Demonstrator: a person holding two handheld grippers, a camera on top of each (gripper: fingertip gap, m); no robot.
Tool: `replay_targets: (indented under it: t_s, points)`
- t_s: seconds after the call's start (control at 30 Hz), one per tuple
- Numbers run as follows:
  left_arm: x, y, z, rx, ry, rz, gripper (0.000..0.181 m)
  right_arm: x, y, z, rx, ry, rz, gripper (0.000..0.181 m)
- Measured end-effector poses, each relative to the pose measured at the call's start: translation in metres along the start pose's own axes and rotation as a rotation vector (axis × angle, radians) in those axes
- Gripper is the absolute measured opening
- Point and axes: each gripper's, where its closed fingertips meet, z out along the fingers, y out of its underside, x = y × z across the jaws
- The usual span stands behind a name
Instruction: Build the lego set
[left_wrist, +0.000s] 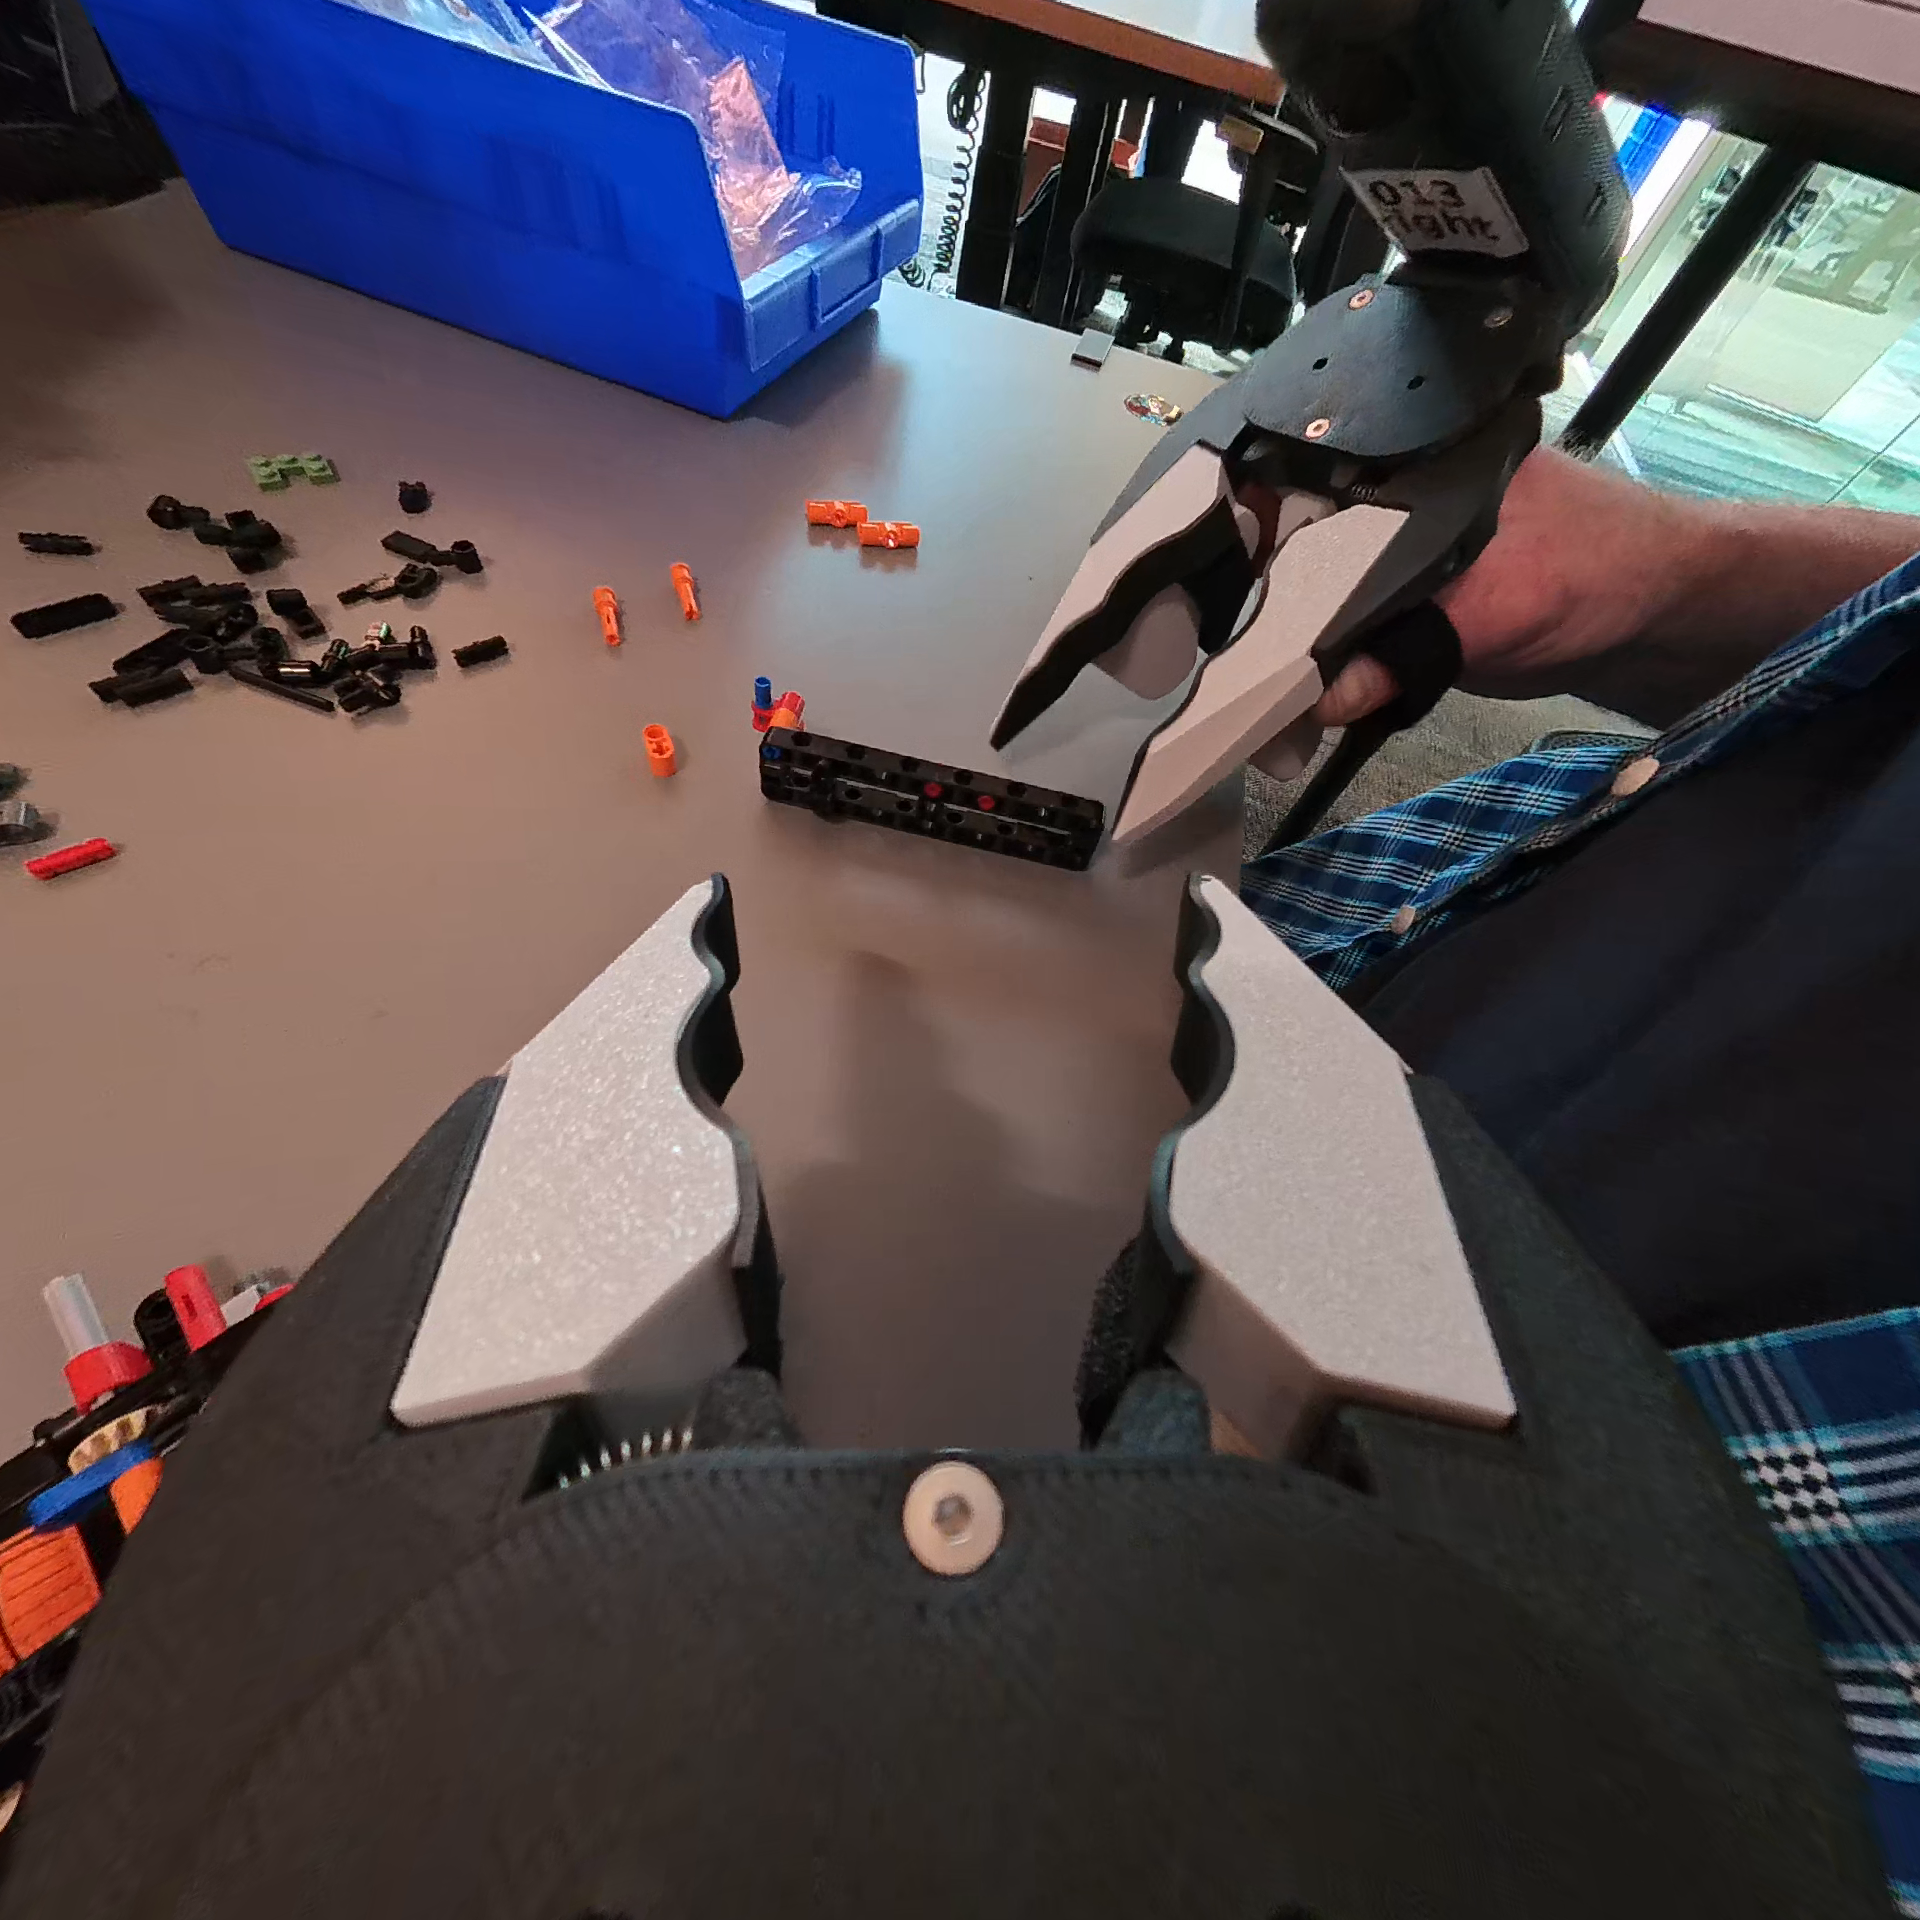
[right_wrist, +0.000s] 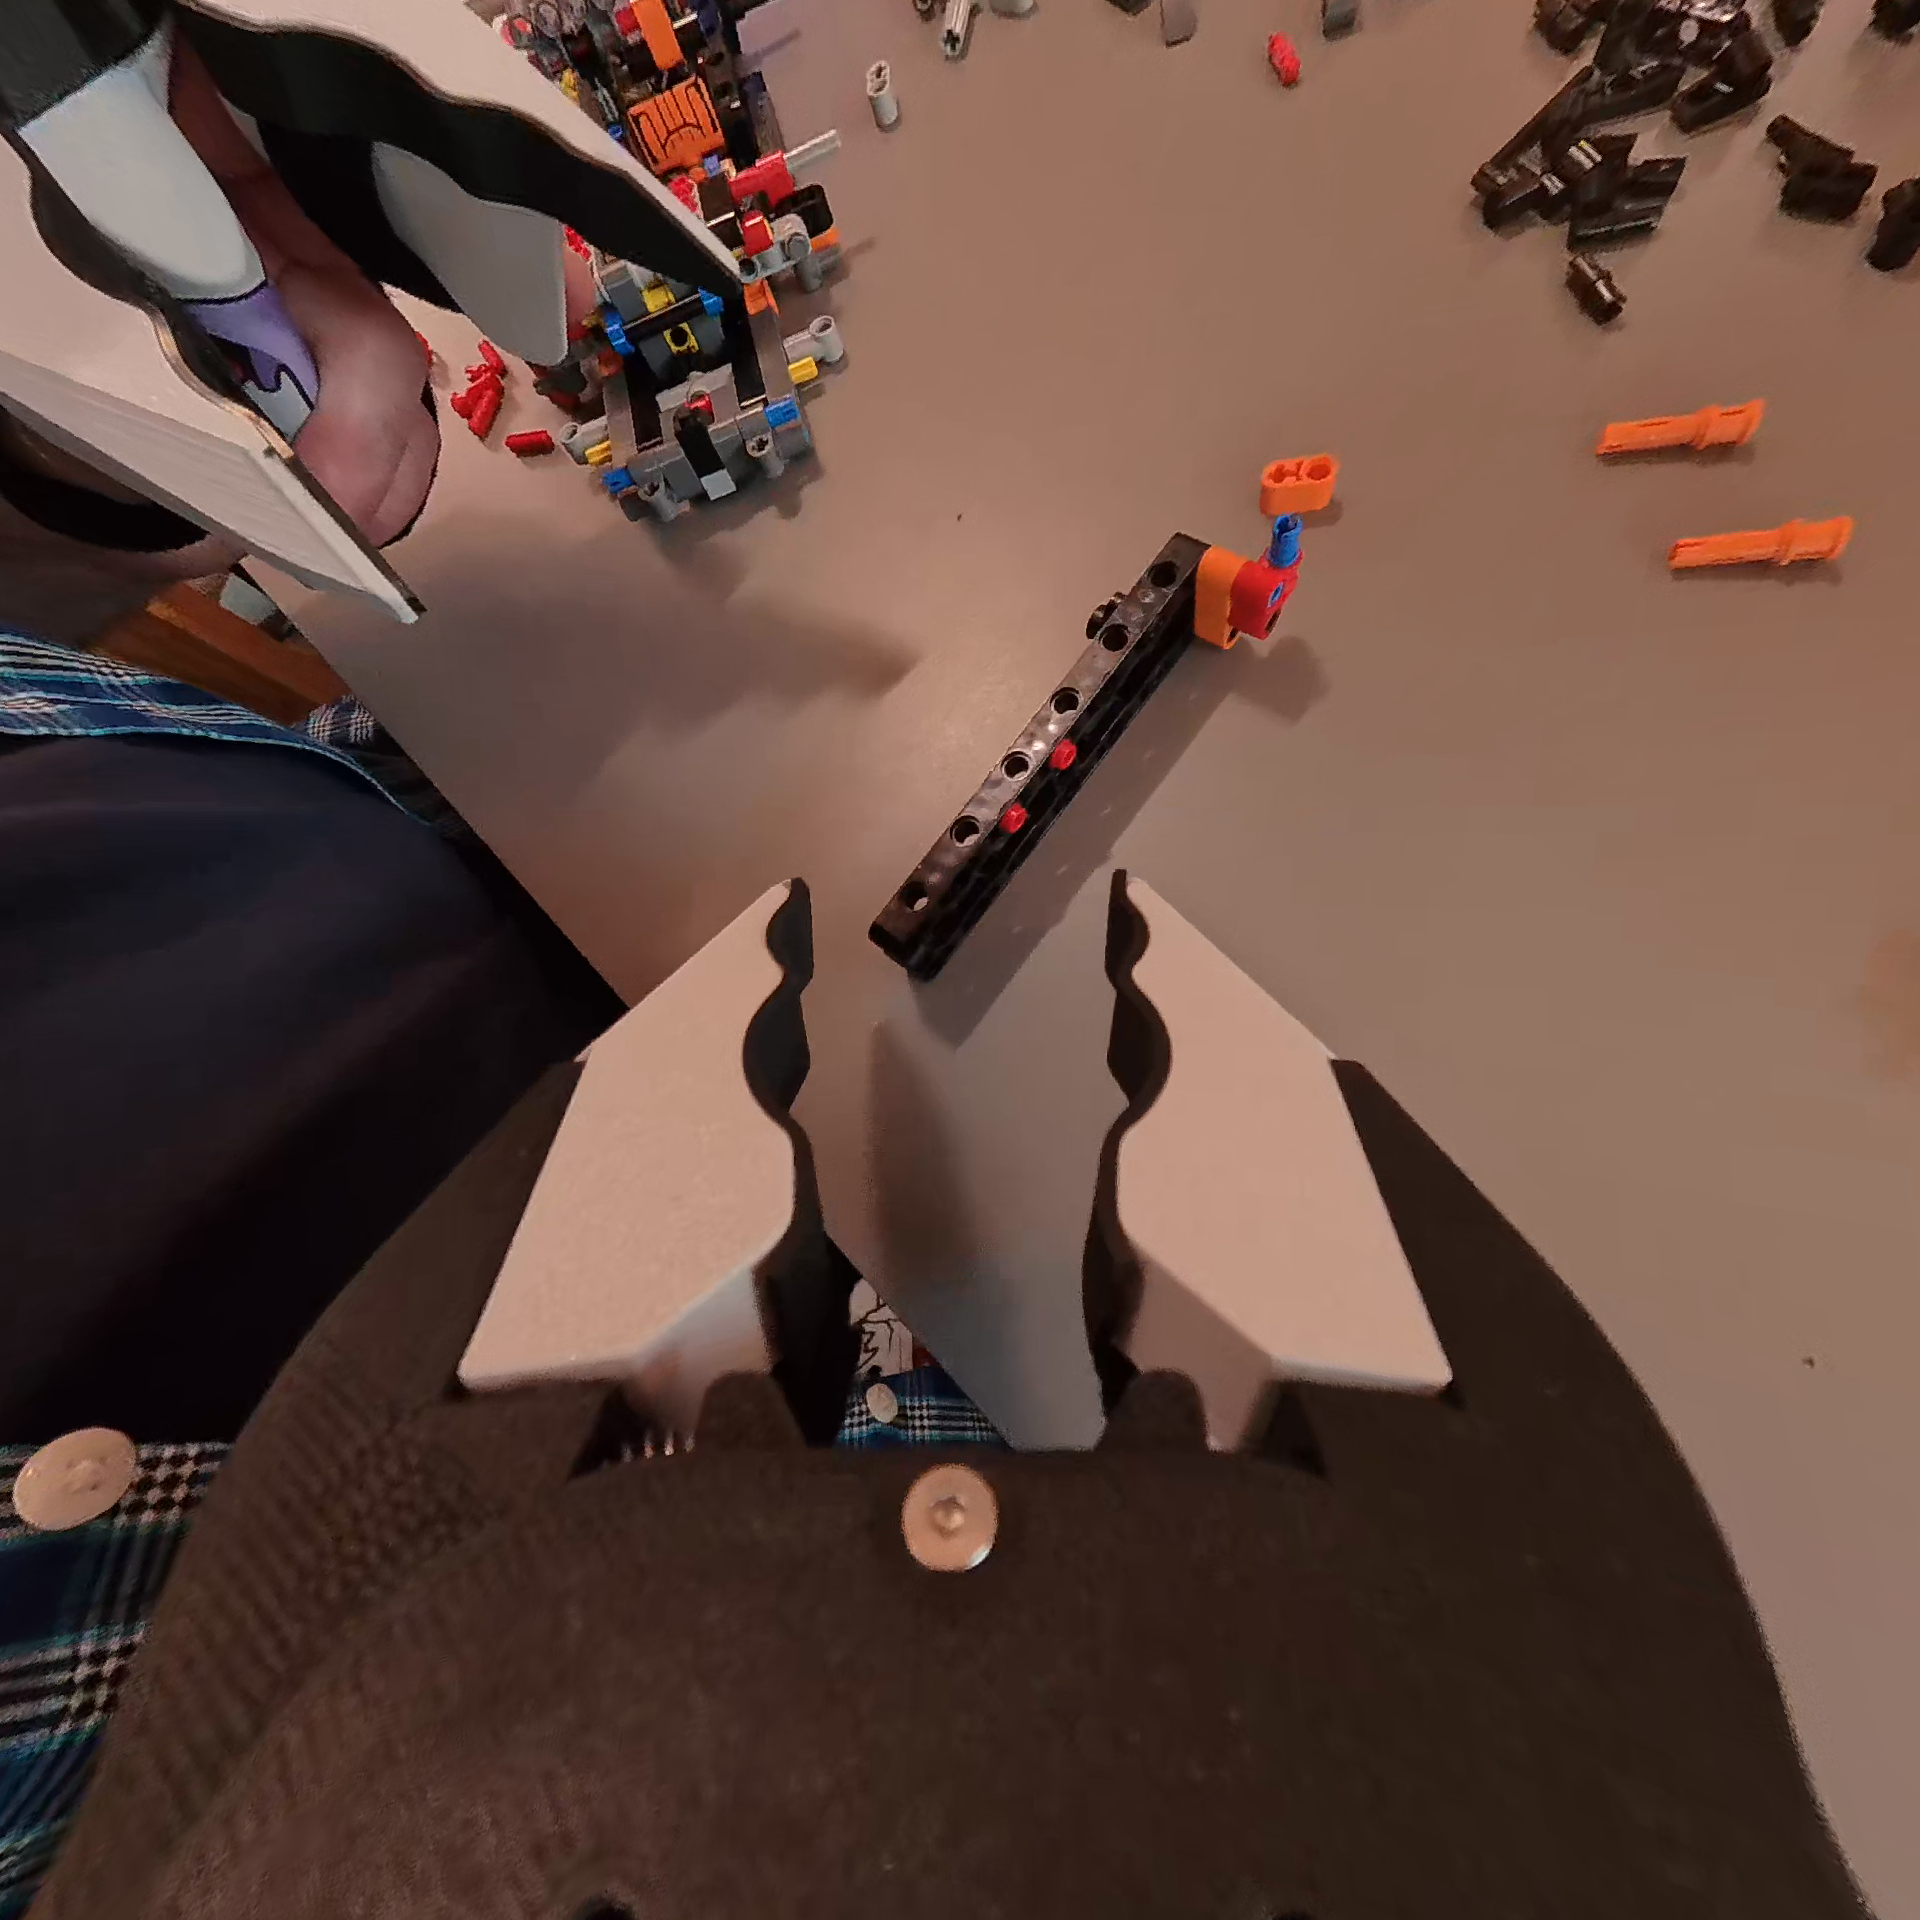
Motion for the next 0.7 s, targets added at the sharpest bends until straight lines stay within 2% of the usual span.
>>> replay_targets:
  t_s: [0.27, 0.7]
  points:
    - [0.001, 0.001, 0.001, -0.005, 0.005, 0.0, 0.083, -0.008, 0.007, 0.004, -0.024, -0.028, -0.027, 0.055]
    - [0.004, 0.001, 0.003, -0.009, 0.009, 0.008, 0.082, -0.007, 0.01, -0.006, 0.005, -0.014, -0.031, 0.055]
